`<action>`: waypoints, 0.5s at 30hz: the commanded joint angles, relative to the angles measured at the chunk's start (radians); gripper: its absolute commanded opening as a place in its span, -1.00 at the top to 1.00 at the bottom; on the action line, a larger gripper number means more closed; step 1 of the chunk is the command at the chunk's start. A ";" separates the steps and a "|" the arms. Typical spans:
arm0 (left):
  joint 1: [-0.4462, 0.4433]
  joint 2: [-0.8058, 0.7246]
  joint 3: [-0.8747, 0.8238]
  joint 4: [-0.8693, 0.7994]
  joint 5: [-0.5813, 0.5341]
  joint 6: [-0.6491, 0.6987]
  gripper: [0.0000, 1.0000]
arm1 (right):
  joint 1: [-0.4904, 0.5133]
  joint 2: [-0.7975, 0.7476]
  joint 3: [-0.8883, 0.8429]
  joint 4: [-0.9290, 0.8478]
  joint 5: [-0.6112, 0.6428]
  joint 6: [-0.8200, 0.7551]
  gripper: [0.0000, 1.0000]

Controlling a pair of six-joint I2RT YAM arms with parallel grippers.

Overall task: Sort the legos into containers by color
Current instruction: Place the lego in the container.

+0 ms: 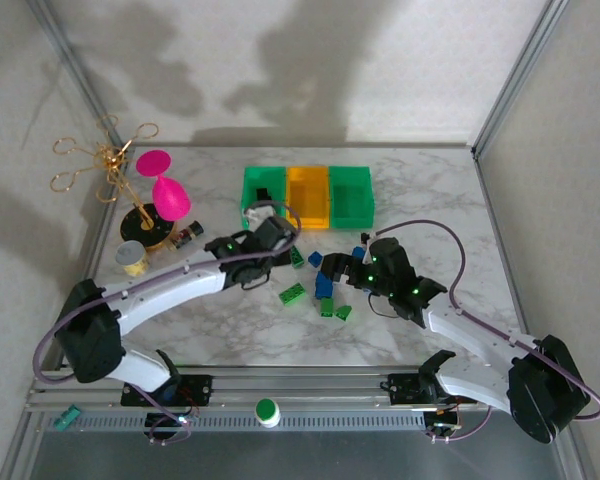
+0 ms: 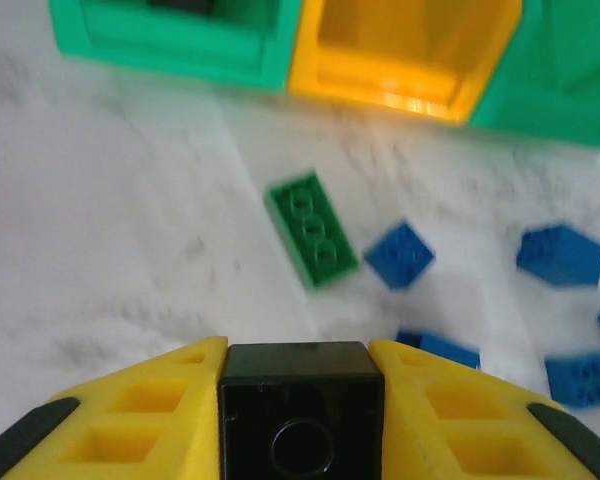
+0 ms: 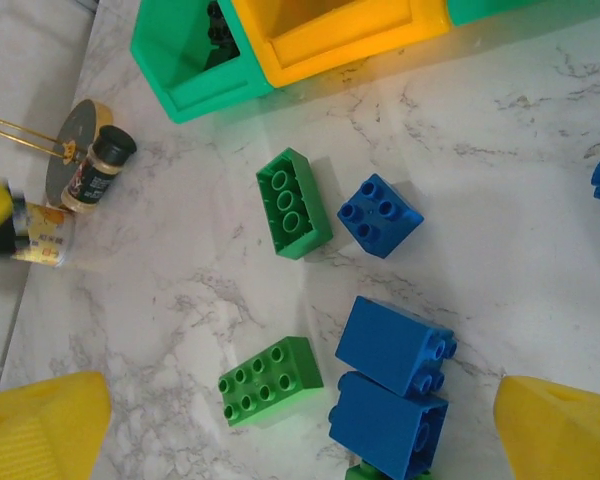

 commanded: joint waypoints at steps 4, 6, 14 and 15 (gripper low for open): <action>0.139 0.184 0.171 0.057 0.045 0.137 0.33 | 0.007 0.026 0.047 0.053 0.053 0.023 -0.98; 0.159 0.248 0.224 0.064 0.038 0.153 0.35 | 0.007 0.034 0.059 0.051 0.057 0.024 -0.98; 0.251 0.425 0.330 0.133 0.054 0.165 0.35 | 0.007 0.038 0.076 0.020 0.067 0.017 -0.98; 0.258 0.450 0.355 0.127 0.053 0.174 0.35 | 0.007 0.038 0.079 0.016 0.070 0.015 -0.97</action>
